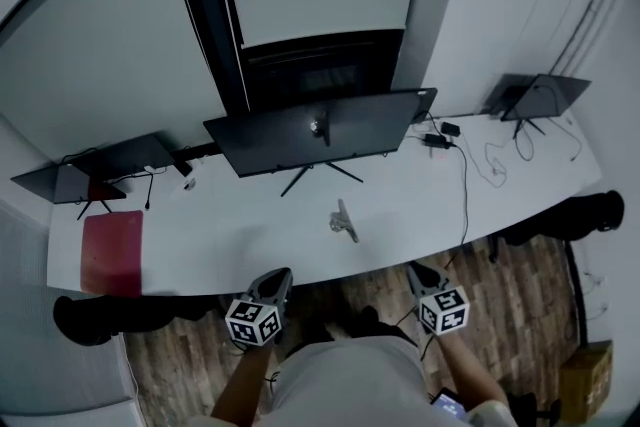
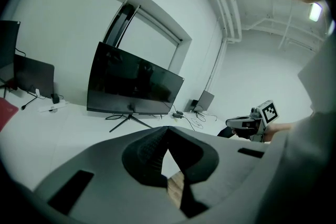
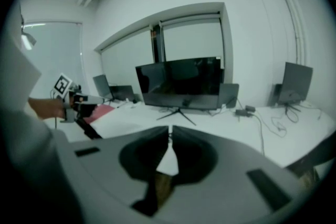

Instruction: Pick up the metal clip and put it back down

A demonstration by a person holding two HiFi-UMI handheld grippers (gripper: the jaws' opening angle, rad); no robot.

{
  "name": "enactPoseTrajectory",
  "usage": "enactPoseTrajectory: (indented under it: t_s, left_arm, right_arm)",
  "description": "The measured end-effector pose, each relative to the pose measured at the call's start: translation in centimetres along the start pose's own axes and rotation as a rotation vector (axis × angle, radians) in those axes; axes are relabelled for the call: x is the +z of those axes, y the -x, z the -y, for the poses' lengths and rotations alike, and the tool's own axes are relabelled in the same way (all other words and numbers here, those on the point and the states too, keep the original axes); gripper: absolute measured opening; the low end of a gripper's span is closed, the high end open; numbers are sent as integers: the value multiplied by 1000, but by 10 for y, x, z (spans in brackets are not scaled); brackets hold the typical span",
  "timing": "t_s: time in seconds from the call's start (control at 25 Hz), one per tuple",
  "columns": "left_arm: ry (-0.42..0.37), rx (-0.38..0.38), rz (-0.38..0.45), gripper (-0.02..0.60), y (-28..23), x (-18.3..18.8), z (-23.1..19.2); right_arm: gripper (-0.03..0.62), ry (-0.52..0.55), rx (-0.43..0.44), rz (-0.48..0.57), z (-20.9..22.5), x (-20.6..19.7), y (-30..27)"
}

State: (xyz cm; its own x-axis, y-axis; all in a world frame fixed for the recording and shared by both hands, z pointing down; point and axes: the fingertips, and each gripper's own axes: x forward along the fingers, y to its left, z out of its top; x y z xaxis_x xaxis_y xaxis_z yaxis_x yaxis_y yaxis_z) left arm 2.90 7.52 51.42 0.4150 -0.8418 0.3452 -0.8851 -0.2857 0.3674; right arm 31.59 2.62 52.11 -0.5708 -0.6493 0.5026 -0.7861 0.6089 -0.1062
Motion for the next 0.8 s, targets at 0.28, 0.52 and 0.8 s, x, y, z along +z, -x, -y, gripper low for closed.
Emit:
enactPoseTrajectory:
  t_s: [0.28,0.52,0.8]
  left_arm:
    - [29,45,36,31,-13,11,13]
    - [24,61,74,31,-21,26,28]
    - [30,87,70,31,-24,25,28]
  right_arm:
    - [37,20,34,39,28,16,5]
    - [37,52,57,63,48,28,1]
    - [37,108,92,76,45,40,-4]
